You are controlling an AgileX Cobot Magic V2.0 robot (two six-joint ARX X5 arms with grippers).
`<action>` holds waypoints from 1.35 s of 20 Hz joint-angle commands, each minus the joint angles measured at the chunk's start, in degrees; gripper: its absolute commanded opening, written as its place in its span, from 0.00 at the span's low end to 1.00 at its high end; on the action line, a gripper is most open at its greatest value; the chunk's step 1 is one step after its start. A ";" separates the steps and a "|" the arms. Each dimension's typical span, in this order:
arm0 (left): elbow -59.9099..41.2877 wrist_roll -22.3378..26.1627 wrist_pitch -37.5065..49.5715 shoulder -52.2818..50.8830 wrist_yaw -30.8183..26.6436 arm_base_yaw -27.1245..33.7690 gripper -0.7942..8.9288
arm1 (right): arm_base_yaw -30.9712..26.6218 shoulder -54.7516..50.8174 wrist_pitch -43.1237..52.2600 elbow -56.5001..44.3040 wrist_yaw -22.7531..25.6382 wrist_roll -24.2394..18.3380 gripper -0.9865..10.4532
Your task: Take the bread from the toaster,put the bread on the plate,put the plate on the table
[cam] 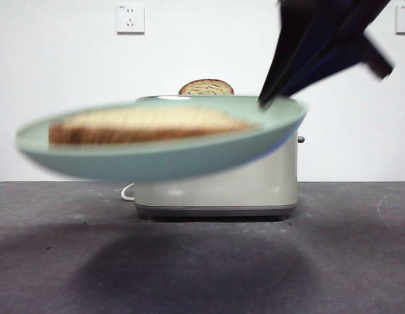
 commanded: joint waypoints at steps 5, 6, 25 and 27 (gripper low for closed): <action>0.09 4.15 -3.41 -5.66 -16.52 0.02 0.07 | -4.57 12.17 5.99 -0.20 -0.35 1.73 0.07; 0.09 4.17 -3.78 -6.38 -17.88 0.02 0.07 | -5.77 13.51 6.51 -0.20 -0.39 1.70 0.07; 0.09 4.17 -5.03 -7.50 -17.68 0.02 0.07 | -10.01 22.47 10.73 -0.20 -2.91 0.26 0.36; 0.09 4.17 -5.44 -7.50 -17.68 0.02 0.07 | -10.01 22.45 10.75 -0.20 -2.89 0.26 0.45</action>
